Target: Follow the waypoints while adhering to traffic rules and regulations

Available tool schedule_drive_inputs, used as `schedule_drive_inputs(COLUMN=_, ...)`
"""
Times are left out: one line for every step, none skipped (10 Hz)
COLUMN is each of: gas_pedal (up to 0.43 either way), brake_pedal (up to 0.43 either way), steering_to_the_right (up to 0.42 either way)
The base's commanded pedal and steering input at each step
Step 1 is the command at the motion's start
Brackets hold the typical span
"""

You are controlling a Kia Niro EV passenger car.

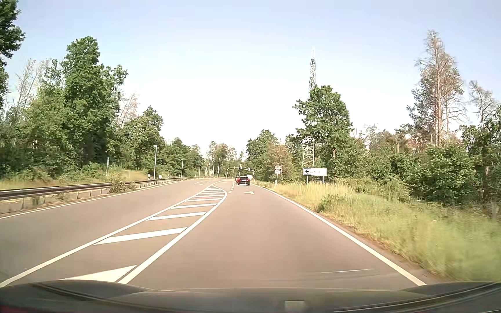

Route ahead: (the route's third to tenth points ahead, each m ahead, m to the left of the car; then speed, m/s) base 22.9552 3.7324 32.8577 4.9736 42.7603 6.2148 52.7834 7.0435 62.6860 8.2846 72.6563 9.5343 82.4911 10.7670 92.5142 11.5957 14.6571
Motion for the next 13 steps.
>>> schedule_drive_inputs(gas_pedal=0.087, brake_pedal=0.024, steering_to_the_right=-0.009)
schedule_drive_inputs(gas_pedal=0.087, brake_pedal=0.024, steering_to_the_right=-0.008)
schedule_drive_inputs(gas_pedal=0.087, brake_pedal=0.024, steering_to_the_right=-0.008)
schedule_drive_inputs(gas_pedal=0.087, brake_pedal=0.024, steering_to_the_right=-0.008)
schedule_drive_inputs(gas_pedal=0.098, brake_pedal=0.024, steering_to_the_right=-0.008)
schedule_drive_inputs(gas_pedal=0.098, brake_pedal=0.024, steering_to_the_right=-0.008)
schedule_drive_inputs(gas_pedal=0.098, brake_pedal=0.024, steering_to_the_right=-0.008)
schedule_drive_inputs(gas_pedal=0.098, brake_pedal=0.024, steering_to_the_right=-0.009)
schedule_drive_inputs(gas_pedal=0.11, brake_pedal=0.024, steering_to_the_right=-0.008)
schedule_drive_inputs(gas_pedal=0.11, brake_pedal=0.024, steering_to_the_right=-0.008)
schedule_drive_inputs(gas_pedal=0.11, brake_pedal=0.024, steering_to_the_right=-0.008)
schedule_drive_inputs(gas_pedal=0.11, brake_pedal=0.024, steering_to_the_right=-0.008)
schedule_drive_inputs(gas_pedal=0.118, brake_pedal=0.024, steering_to_the_right=-0.008)
